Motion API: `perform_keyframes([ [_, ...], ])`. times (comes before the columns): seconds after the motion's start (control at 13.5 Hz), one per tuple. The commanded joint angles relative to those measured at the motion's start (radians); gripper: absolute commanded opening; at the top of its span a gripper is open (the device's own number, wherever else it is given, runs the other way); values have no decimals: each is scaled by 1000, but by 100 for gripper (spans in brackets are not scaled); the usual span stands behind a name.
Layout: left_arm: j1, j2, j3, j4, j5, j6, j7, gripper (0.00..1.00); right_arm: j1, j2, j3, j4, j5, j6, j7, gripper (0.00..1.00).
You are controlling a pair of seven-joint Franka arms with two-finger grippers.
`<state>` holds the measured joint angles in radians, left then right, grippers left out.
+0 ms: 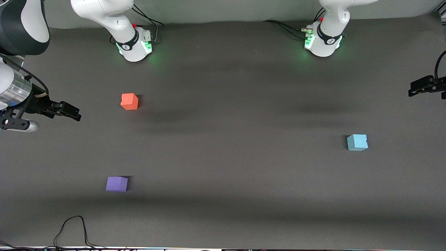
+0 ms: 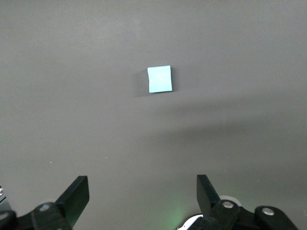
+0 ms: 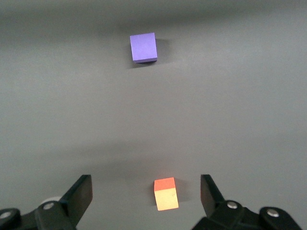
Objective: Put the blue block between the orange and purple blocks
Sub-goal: 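Move the left gripper toward the light-blue block, then lower the left gripper and grasp the light-blue block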
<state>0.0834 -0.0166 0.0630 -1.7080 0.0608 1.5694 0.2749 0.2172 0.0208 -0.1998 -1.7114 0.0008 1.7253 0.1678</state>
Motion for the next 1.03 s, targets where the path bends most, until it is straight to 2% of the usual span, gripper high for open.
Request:
perform_keyframes([
  [0.0,-22,-39,-6,-111,14,101,-58,100,5,5,-7,10,7,3,-18,100],
  [0.22,-27,-40,-5,-281,14,294,-56,100,5,5,-7,9,7,3,-18,100],
  [0.44,-19,4,-3,-444,14,564,-48,100,5,5,-7,7,7,3,-18,100],
  [0.96,-28,248,-3,-473,11,866,-40,100,4,5,-9,7,7,2,-18,100],
])
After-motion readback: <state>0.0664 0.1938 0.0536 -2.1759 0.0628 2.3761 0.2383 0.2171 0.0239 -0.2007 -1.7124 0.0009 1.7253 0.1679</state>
